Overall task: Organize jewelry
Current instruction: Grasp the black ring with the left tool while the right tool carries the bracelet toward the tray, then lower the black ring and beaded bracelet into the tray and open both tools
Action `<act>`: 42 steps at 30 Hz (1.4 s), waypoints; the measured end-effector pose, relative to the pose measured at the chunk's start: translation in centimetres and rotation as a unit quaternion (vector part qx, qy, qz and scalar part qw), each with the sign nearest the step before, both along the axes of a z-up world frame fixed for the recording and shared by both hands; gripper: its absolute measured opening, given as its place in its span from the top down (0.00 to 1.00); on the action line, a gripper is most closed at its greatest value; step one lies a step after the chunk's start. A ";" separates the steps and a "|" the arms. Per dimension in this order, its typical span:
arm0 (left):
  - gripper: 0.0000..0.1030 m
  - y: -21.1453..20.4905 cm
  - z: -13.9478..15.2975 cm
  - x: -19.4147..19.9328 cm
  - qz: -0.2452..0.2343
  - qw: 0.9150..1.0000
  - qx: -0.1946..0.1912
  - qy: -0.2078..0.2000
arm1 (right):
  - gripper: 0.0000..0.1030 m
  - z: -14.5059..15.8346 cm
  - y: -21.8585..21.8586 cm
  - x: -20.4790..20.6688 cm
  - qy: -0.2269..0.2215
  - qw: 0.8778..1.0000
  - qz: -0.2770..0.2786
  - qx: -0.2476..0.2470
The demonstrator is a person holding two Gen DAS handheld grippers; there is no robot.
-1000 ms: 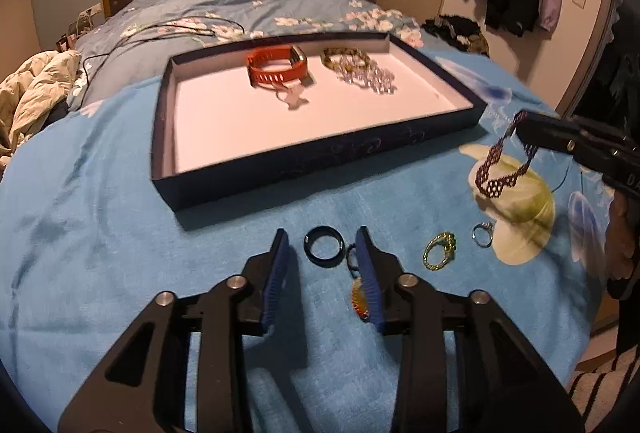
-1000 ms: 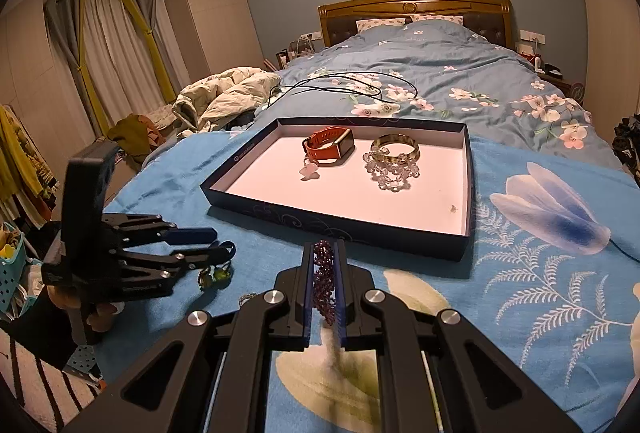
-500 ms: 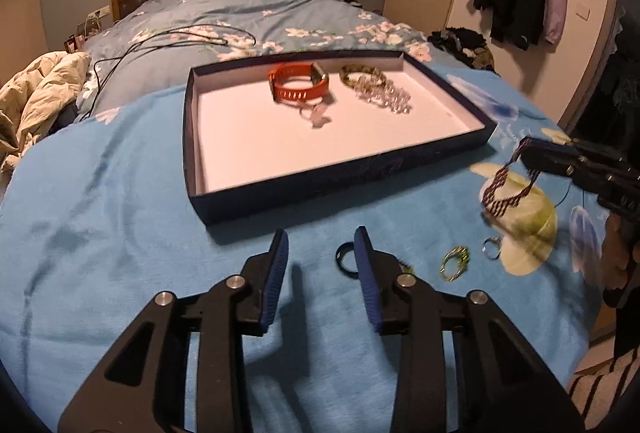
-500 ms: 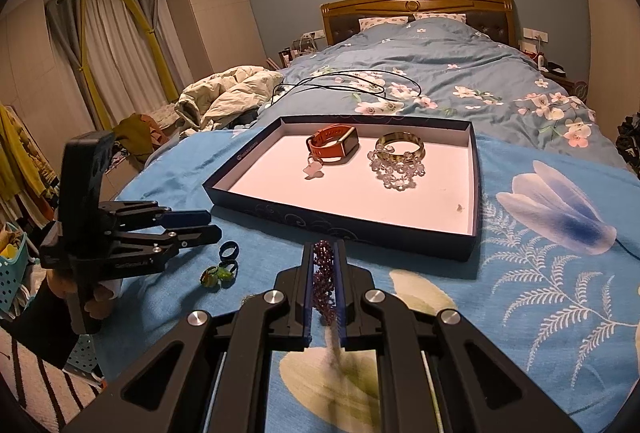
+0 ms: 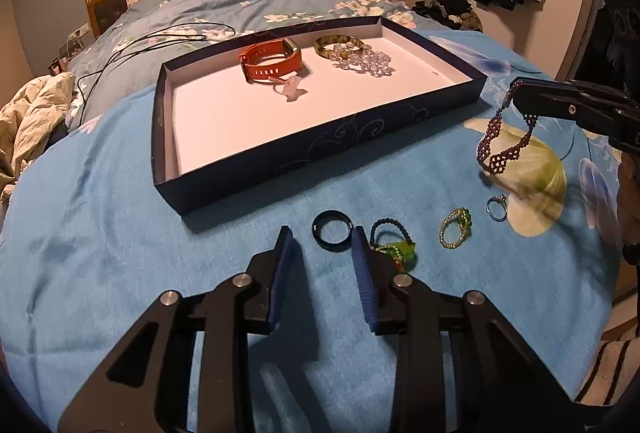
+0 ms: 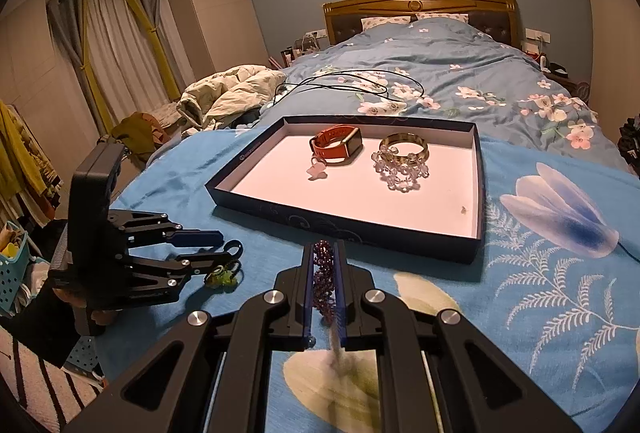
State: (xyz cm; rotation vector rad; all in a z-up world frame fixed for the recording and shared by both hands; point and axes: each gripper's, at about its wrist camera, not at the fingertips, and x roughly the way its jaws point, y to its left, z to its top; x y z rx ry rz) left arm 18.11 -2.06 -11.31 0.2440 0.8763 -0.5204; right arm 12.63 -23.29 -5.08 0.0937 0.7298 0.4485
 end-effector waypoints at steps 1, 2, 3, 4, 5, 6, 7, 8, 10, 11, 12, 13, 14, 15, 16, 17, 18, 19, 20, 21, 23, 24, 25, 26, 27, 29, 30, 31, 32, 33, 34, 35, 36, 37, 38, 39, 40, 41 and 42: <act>0.74 0.0 0.0 0.1 0.000 1.000 -0.001 0.001 | 0.92 0.0 0.0 0.0 0.000 1.000 0.000 0.001; 0.76 -0.1 0.0 0.2 0.000 1.000 -0.002 0.001 | 0.92 0.0 -0.1 0.1 0.001 1.000 -0.001 0.000; 0.78 -0.1 0.0 0.4 0.002 1.000 -0.003 0.003 | 0.92 0.0 -0.1 0.2 0.001 1.000 -0.001 0.001; 0.80 -0.1 0.0 0.5 0.003 1.000 -0.004 0.003 | 0.92 0.1 -0.1 0.2 0.002 1.000 -0.001 0.001; 0.80 -0.2 0.0 0.5 0.003 1.000 -0.005 0.003 | 0.92 0.1 -0.1 0.2 0.000 1.000 0.000 0.001; 0.80 -0.2 0.1 0.5 0.005 1.000 -0.005 0.002 | 0.92 0.1 -0.1 0.2 -0.001 1.000 0.000 0.000; 0.80 -0.2 0.1 0.5 0.006 1.000 -0.006 0.001 | 0.92 0.2 -0.1 0.3 -0.002 1.000 0.000 -0.001; 0.80 -0.2 0.2 0.5 0.008 1.000 -0.008 0.000 | 0.92 0.3 0.0 0.4 -0.004 1.000 0.001 -0.001; 0.80 -0.1 0.5 0.4 0.010 1.000 -0.018 -0.001 | 0.92 0.6 0.0 0.6 -0.009 1.000 0.001 -0.004; 0.80 -0.1 0.9 0.4 0.010 1.000 -0.025 -0.003 | 0.92 0.8 0.0 0.7 -0.011 1.000 0.001 -0.004; 0.80 -0.1 1.2 0.3 0.010 1.000 -0.029 -0.006 | 0.92 1.0 -0.1 0.8 -0.014 1.000 0.002 -0.003; 0.80 0.0 1.5 0.2 0.011 0.999 -0.033 -0.010 | 0.92 1.2 -0.1 1.0 -0.015 1.000 0.002 -0.003; 0.80 0.0 2.0 0.2 0.010 0.999 -0.041 -0.014 | 0.92 1.4 -0.1 1.1 -0.018 1.000 0.002 -0.004; 0.80 -0.1 2.3 0.2 0.009 0.999 -0.046 -0.016 | 0.92 1.6 -0.1 1.3 -0.022 1.000 0.002 -0.006; 0.80 -0.1 2.7 0.2 0.009 0.998 -0.051 -0.020 | 0.92 1.7 -0.1 1.5 -0.024 1.000 0.001 -0.007; 0.80 -0.2 3.1 0.2 0.010 0.998 -0.053 -0.025 | 0.92 1.9 -0.1 1.7 -0.026 1.000 0.001 -0.006; 0.80 -0.2 3.5 0.3 0.009 0.998 -0.056 -0.030 | 0.92 2.1 -0.1 1.9 -0.028 1.000 0.001 -0.006; 0.80 -0.3 3.7 0.3 0.009 0.998 -0.059 -0.033 | 0.92 2.2 -0.2 2.0 -0.029 1.000 0.001 -0.005; 0.80 -0.4 4.1 0.4 0.009 0.997 -0.064 -0.036 | 0.92 2.4 -0.2 2.3 -0.031 0.999 0.002 -0.004; 0.80 -0.4 4.4 0.5 0.009 0.997 -0.067 -0.039 | 0.92 2.5 -0.2 2.6 -0.033 0.999 0.002 -0.003; 0.80 -0.5 5.1 0.8 0.009 0.996 -0.073 -0.049 | 0.92 2.8 -0.2 3.1 -0.037 0.999 0.003 -0.003; 0.80 -0.6 5.3 1.0 0.011 0.996 -0.074 -0.051 | 0.92 3.0 -0.2 3.4 -0.039 0.999 0.003 -0.003; 0.80 -0.7 5.6 1.2 0.012 0.996 -0.074 -0.054 | 0.92 3.1 -0.2 3.7 -0.039 0.999 0.003 -0.002; 0.80 -0.8 5.9 1.5 0.013 0.995 -0.075 -0.058 | 0.92 3.2 -0.3 4.1 -0.040 0.999 0.003 -0.001; 0.80 -0.9 6.0 1.8 0.015 0.995 -0.076 -0.061 | 0.92 3.3 -0.3 4.5 -0.042 0.999 0.002 -0.002; 0.80 -1.0 6.2 2.5 0.016 0.995 -0.079 -0.063 | 0.92 3.4 -0.2 5.3 -0.042 0.999 0.002 -0.004; 0.80 -1.2 6.3 2.9 0.018 0.995 -0.078 -0.063 | 0.92 3.4 -0.2 5.8 -0.042 0.999 0.003 -0.002; 0.80 -1.3 6.3 3.2 0.019 0.995 -0.076 -0.064 | 0.92 3.3 -0.2 6.1 -0.042 0.999 0.003 -0.003; 0.80 -1.5 6.3 3.6 0.019 0.995 -0.075 -0.064 | 0.92 3.2 -0.1 6.6 -0.039 0.999 0.001 -0.005; 0.80 -1.6 6.3 4.0 0.020 0.995 -0.076 -0.063 | 0.92 3.1 -0.1 7.1 -0.036 0.999 0.001 -0.004; 0.80 -1.7 6.3 4.2 0.020 0.995 -0.077 -0.062 | 0.92 3.0 0.0 7.4 -0.033 0.999 0.002 -0.003; 0.80 -1.8 6.2 4.6 0.020 0.995 -0.077 -0.061 | 0.92 2.8 0.1 7.8 -0.030 1.000 0.002 -0.003; 0.80 -1.9 6.1 5.0 0.021 0.995 -0.077 -0.060 | 0.92 2.6 0.1 8.2 -0.027 1.000 0.002 -0.004; 0.80 -2.1 6.0 5.4 0.021 0.995 -0.075 -0.059 | 0.92 2.4 0.3 8.7 -0.024 1.000 0.003 -0.006; 0.80 -2.3 5.9 5.6 0.022 0.995 -0.072 -0.060 | 0.92 2.3 0.4 9.0 -0.022 1.000 0.003 -0.006; 0.80 -2.4 5.7 5.9 0.023 0.995 -0.070 -0.059 | 0.92 2.1 0.4 9.3 -0.020 1.000 0.003 -0.007; 0.80 -2.6 5.6 6.3 0.024 0.996 -0.070 -0.057 | 0.92 1.9 0.4 9.7 -0.016 1.000 0.003 -0.007; 0.80 -2.7 5.5 6.6 0.023 0.996 -0.072 -0.053 | 0.92 1.7 0.5 10.1 -0.012 1.000 0.002 -0.008; 0.80 -2.9 5.3 7.0 0.023 0.996 -0.072 -0.049 | 0.92 1.5 0.6 10.5 -0.009 1.000 0.002 -0.009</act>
